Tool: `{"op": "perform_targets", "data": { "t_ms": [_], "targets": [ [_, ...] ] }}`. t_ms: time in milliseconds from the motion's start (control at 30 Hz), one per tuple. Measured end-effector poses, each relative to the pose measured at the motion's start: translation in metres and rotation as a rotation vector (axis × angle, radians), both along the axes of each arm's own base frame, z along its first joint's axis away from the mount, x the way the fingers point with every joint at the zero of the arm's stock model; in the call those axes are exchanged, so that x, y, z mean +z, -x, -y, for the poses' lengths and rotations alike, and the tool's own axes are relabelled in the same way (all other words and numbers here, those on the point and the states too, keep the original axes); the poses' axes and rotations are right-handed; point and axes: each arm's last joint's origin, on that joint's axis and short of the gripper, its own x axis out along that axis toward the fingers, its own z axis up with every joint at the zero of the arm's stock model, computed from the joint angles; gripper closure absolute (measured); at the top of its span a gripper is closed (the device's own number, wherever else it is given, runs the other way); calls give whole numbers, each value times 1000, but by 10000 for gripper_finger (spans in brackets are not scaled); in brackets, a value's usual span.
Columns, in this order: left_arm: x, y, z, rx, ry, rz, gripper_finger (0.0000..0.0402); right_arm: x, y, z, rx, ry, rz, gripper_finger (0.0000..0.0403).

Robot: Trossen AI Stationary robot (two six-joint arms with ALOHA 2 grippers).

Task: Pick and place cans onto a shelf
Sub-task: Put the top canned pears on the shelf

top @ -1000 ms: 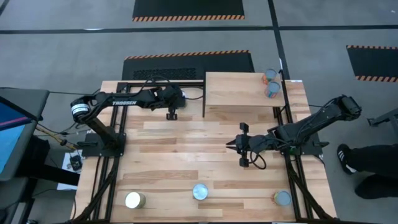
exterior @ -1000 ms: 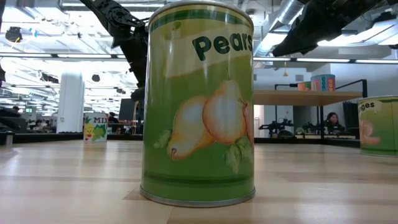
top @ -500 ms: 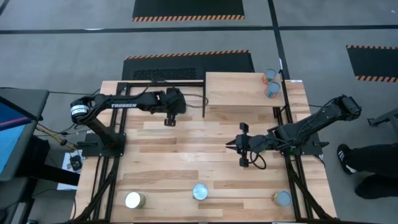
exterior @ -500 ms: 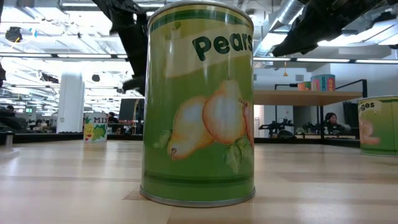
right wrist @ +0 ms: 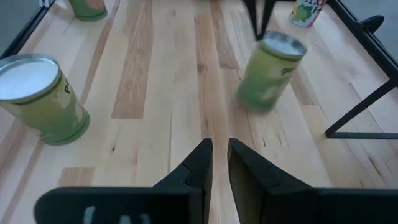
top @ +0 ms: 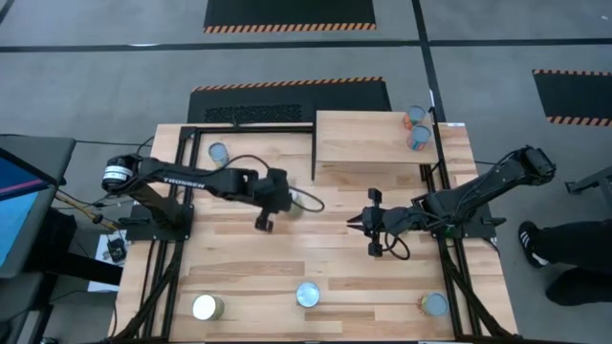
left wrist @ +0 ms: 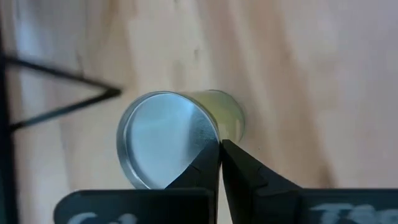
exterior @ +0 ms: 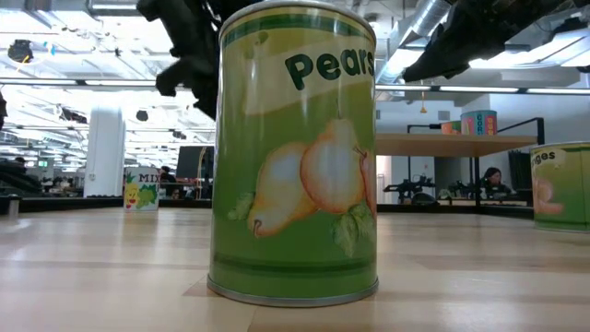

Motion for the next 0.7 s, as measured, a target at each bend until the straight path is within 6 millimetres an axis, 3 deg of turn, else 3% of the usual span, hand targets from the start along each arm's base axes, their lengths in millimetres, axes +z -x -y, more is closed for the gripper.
{"op": "perform_targets", "data": {
  "t_ms": [333,700],
  "targets": [
    [3,-8,29,0,82,99,401,1,-1,0,-1,-4,13,327],
    [-8,-25,30,59,44,71,400,3,-2,0,14,12,35,327]
  ]
}}
